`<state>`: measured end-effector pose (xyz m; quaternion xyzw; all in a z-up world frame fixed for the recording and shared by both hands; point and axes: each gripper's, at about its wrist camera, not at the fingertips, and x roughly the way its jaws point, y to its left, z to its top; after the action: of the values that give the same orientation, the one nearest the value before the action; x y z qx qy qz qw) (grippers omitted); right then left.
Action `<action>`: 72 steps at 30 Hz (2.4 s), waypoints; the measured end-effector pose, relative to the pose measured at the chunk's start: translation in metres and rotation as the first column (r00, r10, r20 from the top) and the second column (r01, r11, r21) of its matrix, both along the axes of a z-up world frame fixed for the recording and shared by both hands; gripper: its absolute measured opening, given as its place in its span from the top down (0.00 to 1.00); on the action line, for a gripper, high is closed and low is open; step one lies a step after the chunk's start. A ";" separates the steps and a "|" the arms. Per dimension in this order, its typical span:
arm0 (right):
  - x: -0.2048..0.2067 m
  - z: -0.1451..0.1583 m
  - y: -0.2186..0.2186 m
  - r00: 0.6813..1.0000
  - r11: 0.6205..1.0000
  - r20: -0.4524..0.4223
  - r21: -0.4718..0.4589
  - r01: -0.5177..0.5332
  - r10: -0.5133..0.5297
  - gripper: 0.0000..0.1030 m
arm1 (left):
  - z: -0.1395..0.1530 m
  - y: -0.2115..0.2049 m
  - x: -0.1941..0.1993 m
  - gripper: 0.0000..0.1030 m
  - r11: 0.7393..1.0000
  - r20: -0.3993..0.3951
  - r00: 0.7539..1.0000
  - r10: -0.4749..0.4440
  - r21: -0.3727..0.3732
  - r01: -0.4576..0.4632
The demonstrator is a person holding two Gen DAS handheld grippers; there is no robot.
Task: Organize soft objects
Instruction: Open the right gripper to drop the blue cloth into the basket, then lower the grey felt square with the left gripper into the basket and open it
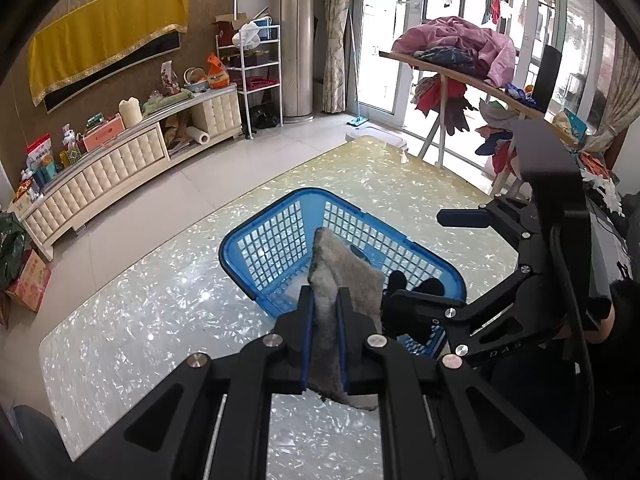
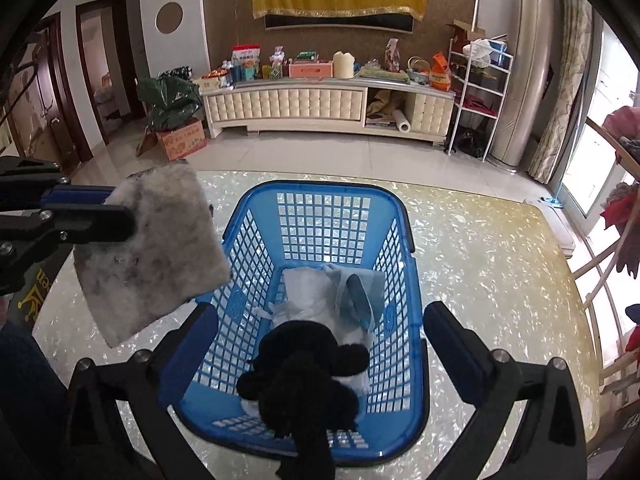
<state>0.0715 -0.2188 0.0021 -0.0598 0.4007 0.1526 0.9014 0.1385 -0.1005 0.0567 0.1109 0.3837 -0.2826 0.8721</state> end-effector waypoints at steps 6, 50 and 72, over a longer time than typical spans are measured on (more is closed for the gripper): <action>-0.011 -0.004 -0.009 0.999 0.999 0.024 0.002 0.038 -0.038 0.00 | 0.000 -0.002 -0.011 0.91 1.000 -0.004 1.000 0.003 -0.009 -0.003; -0.019 -0.017 -0.043 0.986 0.985 0.052 0.075 0.153 -0.157 0.00 | -0.073 -0.058 0.067 0.91 0.984 -0.138 0.988 -0.067 0.158 0.089; -0.004 -0.029 -0.052 0.975 0.976 -0.047 0.024 0.217 -0.216 0.00 | -0.102 -0.063 0.084 0.88 0.966 -0.134 0.990 -0.044 0.246 0.076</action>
<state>0.0678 -0.2707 -0.0270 0.0006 0.4224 0.0605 0.9044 0.2227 -0.1630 -0.0453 0.2135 0.4675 -0.2648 0.8159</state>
